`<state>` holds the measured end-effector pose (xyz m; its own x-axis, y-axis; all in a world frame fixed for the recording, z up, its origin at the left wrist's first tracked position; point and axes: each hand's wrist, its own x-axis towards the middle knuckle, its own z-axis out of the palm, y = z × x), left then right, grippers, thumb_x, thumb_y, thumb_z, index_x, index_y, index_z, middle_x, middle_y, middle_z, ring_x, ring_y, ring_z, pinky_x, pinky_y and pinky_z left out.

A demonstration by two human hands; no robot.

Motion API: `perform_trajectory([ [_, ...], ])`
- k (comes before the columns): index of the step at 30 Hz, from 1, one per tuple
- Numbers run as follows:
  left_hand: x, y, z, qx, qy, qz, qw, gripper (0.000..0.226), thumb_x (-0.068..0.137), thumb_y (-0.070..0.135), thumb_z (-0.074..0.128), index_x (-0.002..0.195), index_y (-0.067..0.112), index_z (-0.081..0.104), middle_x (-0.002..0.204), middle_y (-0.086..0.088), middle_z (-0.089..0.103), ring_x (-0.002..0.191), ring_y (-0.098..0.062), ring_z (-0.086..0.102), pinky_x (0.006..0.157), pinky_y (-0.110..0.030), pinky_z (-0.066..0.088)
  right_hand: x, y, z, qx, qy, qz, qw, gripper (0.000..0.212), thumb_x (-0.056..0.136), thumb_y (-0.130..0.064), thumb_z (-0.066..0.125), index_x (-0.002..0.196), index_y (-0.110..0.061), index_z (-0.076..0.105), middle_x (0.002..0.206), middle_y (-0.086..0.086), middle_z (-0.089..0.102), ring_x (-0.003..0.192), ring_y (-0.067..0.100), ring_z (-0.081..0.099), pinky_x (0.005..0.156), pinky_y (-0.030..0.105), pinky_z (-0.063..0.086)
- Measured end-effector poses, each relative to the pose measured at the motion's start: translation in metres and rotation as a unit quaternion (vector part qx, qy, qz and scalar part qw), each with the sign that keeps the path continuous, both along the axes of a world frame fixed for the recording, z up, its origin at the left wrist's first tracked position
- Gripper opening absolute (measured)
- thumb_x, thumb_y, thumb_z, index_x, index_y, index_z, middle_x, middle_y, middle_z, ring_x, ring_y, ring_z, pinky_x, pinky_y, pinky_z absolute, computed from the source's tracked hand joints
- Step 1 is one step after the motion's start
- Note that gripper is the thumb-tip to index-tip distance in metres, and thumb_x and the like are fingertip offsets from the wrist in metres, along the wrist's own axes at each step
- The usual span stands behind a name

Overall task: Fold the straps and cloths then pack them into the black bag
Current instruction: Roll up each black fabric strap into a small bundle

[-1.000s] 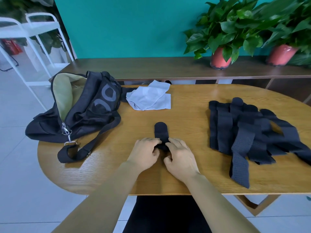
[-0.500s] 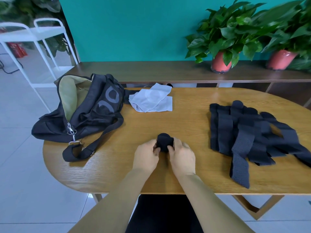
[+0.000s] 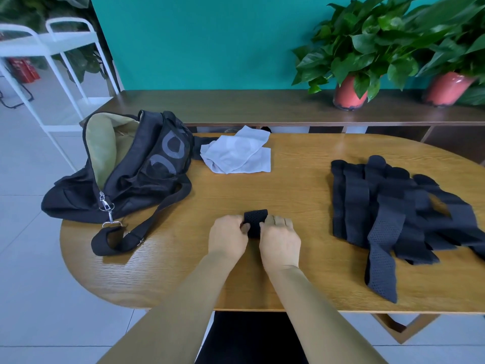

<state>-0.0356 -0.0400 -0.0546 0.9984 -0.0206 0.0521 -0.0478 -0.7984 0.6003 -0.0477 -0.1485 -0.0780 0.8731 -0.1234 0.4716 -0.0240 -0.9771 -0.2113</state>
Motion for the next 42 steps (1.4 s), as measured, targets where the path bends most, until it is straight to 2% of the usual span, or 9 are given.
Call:
perform_trajectory([
  [8,0.003,-0.001,0.003,0.028,0.018,-0.009,0.999,0.024,0.096,0.02,0.052,0.072,0.018,0.056,0.07,0.0,0.057,0.069,-0.02,0.058,0.059,-0.026,0.039,-0.002,0.002,-0.004,-0.016,0.033,-0.019,0.999,0.025,0.051,-0.002,0.085,0.067,-0.003,0.065,0.063,0.008,0.057,0.061,0.024,0.056,0.034,0.021,0.029],
  [14,0.007,-0.003,0.007,0.047,0.028,-0.003,0.999,0.023,0.094,0.022,0.053,0.073,0.015,0.059,0.069,0.0,0.058,0.065,-0.016,0.055,0.055,-0.024,0.038,-0.006,0.0,0.003,0.013,0.012,0.002,1.0,0.037,0.062,-0.001,0.081,0.096,-0.004,0.067,0.08,0.012,0.057,0.062,0.025,0.055,0.033,0.025,0.037],
  [19,-0.001,0.002,-0.004,-0.021,-0.047,0.0,0.999,0.021,0.095,0.018,0.052,0.08,0.005,0.056,0.073,-0.006,0.057,0.067,-0.024,0.055,0.059,-0.032,0.044,-0.007,-0.007,0.005,0.025,0.059,0.044,0.997,0.024,0.062,0.002,0.078,0.079,-0.011,0.066,0.081,0.007,0.055,0.066,0.021,0.053,0.039,0.024,0.038],
  [22,-0.015,0.011,-0.008,0.009,-0.128,-0.033,0.991,0.027,0.096,0.011,0.051,0.12,0.009,0.063,0.11,-0.007,0.06,0.095,-0.023,0.06,0.08,-0.03,0.05,-0.01,-0.013,0.008,0.045,0.101,0.075,0.991,0.017,0.088,-0.006,0.055,0.103,-0.01,0.062,0.109,0.006,0.054,0.099,0.024,0.053,0.064,0.027,0.047],
  [25,-0.024,0.022,-0.009,0.118,-0.193,-0.095,0.969,0.042,0.09,0.006,0.056,0.132,0.015,0.057,0.132,-0.001,0.053,0.118,-0.023,0.05,0.09,-0.036,0.046,-0.023,-0.015,0.016,0.029,0.057,0.118,0.991,0.032,0.077,0.0,0.065,0.108,-0.006,0.066,0.118,0.011,0.061,0.107,0.029,0.058,0.073,0.034,0.054],
  [29,-0.026,0.027,-0.005,0.212,-0.137,-0.185,0.95,0.06,0.094,0.006,0.045,0.15,0.02,0.028,0.159,0.007,0.016,0.147,-0.011,0.01,0.115,-0.033,0.01,-0.029,-0.012,0.012,-0.007,0.093,0.144,0.985,0.042,0.071,-0.003,0.072,0.113,-0.007,0.067,0.124,0.009,0.063,0.119,0.025,0.056,0.086,0.039,0.052],
  [31,-0.022,0.025,-0.003,0.242,-0.117,-0.199,0.942,0.063,0.093,0.006,0.042,0.152,0.019,0.022,0.16,0.006,0.013,0.147,-0.008,0.007,0.115,-0.029,0.001,-0.027,-0.011,0.008,0.009,0.117,0.147,0.982,0.045,0.085,-0.004,0.059,0.13,-0.008,0.056,0.14,0.009,0.05,0.131,0.023,0.046,0.101,0.037,0.041],
  [36,-0.02,0.038,0.002,0.271,-0.138,-0.158,0.94,0.058,0.092,0.007,0.042,0.148,0.019,0.033,0.153,0.004,0.034,0.138,-0.014,0.03,0.114,-0.03,0.007,-0.015,-0.005,0.013,0.007,0.146,0.208,0.967,0.042,0.096,-0.007,0.04,0.137,-0.012,0.048,0.149,0.005,0.038,0.138,0.015,0.034,0.116,0.029,0.017],
  [42,-0.04,0.094,-0.005,0.276,-0.16,-0.114,0.941,0.053,0.076,0.003,0.061,0.127,0.018,0.06,0.12,0.003,0.063,0.11,-0.021,0.058,0.101,-0.031,0.02,-0.009,0.046,0.027,-0.009,0.176,0.291,0.94,0.043,0.099,-0.01,0.034,0.14,-0.018,0.044,0.153,-0.004,0.03,0.143,0.011,0.021,0.114,0.03,0.016],
])
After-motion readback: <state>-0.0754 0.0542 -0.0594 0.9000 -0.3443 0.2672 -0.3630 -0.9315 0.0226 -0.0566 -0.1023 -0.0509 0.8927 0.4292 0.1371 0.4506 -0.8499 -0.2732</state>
